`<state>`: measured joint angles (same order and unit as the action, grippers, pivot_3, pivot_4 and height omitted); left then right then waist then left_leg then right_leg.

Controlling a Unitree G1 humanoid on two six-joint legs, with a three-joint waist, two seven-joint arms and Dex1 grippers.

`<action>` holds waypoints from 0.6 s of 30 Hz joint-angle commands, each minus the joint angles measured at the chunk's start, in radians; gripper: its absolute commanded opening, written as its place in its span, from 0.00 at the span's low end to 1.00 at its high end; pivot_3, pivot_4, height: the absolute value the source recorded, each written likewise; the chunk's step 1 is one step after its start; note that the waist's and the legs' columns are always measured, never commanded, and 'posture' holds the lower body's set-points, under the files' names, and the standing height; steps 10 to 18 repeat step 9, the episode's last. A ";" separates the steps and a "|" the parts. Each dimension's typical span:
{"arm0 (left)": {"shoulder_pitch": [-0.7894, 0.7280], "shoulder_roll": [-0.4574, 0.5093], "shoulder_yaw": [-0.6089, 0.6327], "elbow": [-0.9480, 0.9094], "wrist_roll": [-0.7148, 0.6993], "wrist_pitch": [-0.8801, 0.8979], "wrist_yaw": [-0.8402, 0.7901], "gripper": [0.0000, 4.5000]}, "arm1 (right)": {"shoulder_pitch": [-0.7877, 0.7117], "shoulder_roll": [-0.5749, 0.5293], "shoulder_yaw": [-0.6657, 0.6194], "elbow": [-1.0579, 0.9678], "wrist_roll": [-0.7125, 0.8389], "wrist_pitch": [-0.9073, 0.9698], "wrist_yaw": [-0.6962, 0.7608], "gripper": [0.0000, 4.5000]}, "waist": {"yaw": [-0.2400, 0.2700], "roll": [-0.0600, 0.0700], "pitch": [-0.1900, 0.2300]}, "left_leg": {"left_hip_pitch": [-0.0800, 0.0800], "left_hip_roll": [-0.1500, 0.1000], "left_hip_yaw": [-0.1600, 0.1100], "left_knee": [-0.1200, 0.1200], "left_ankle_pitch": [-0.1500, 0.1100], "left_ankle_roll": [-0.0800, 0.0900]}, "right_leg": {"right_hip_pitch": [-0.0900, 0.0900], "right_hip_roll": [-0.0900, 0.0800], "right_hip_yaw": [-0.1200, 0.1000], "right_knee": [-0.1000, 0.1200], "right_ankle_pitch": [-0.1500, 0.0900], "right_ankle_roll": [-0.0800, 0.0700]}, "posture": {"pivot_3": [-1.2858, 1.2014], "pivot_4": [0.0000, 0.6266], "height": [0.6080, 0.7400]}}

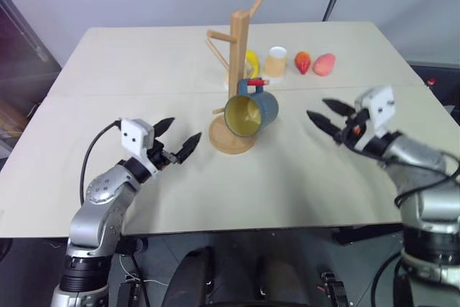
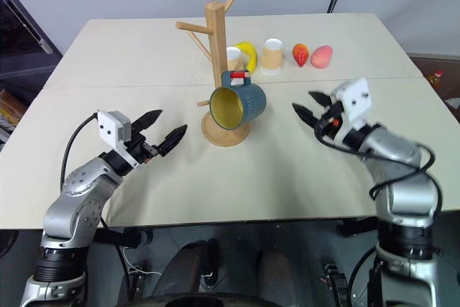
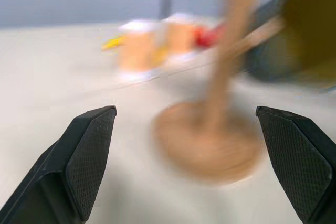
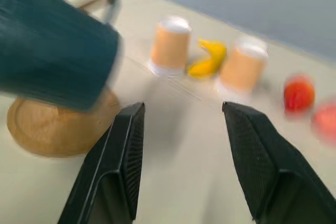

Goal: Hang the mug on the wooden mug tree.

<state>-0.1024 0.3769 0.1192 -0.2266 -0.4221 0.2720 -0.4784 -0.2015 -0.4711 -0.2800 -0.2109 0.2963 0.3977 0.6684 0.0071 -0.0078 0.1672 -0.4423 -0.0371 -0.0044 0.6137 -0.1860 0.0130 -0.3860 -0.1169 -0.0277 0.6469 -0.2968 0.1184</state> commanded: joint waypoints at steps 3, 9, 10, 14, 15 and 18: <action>0.041 -0.035 0.061 0.055 0.053 -0.071 0.073 1.00 | 0.091 0.081 0.015 0.106 -0.047 -0.231 -0.066 0.54 | 0.003 0.000 0.001 | -0.001 -0.001 0.001 0.001 0.000 0.000 | -0.001 0.000 0.000 0.000 0.000 0.000 | 0.52 0.24 1.00; 0.074 -0.050 0.082 0.070 0.054 -0.073 0.090 1.00 | 0.094 0.113 0.030 0.157 -0.027 -0.304 -0.079 0.54 | 0.004 0.000 0.000 | -0.001 -0.001 0.001 0.001 0.000 0.000 | -0.001 -0.001 0.000 0.000 0.000 0.000 | 0.52 0.24 1.00; 0.074 -0.050 0.082 0.070 0.054 -0.073 0.090 1.00 | 0.094 0.113 0.030 0.157 -0.027 -0.304 -0.079 0.54 | 0.004 0.000 0.000 | -0.001 -0.001 0.001 0.001 0.000 0.000 | -0.001 -0.001 0.000 0.000 0.000 0.000 | 0.52 0.24 1.00; 0.074 -0.050 0.082 0.070 0.054 -0.073 0.090 1.00 | 0.094 0.113 0.030 0.157 -0.027 -0.304 -0.079 0.54 | 0.004 0.000 0.000 | -0.001 -0.001 0.001 0.001 0.000 0.000 | -0.001 -0.001 0.000 0.000 0.000 0.000 | 0.52 0.24 1.00; 0.074 -0.050 0.082 0.070 0.054 -0.073 0.090 1.00 | 0.094 0.113 0.030 0.157 -0.027 -0.304 -0.079 0.54 | 0.004 0.000 0.000 | -0.001 -0.001 0.001 0.001 0.000 0.000 | -0.001 -0.001 0.000 0.000 0.000 0.000 | 0.52 0.24 1.00; 0.074 -0.050 0.082 0.070 0.054 -0.073 0.090 1.00 | 0.094 0.113 0.030 0.157 -0.027 -0.304 -0.079 0.54 | 0.004 0.000 0.000 | -0.001 -0.001 0.001 0.001 0.000 0.000 | -0.001 -0.001 0.000 0.000 0.000 0.000 | 0.52 0.24 1.00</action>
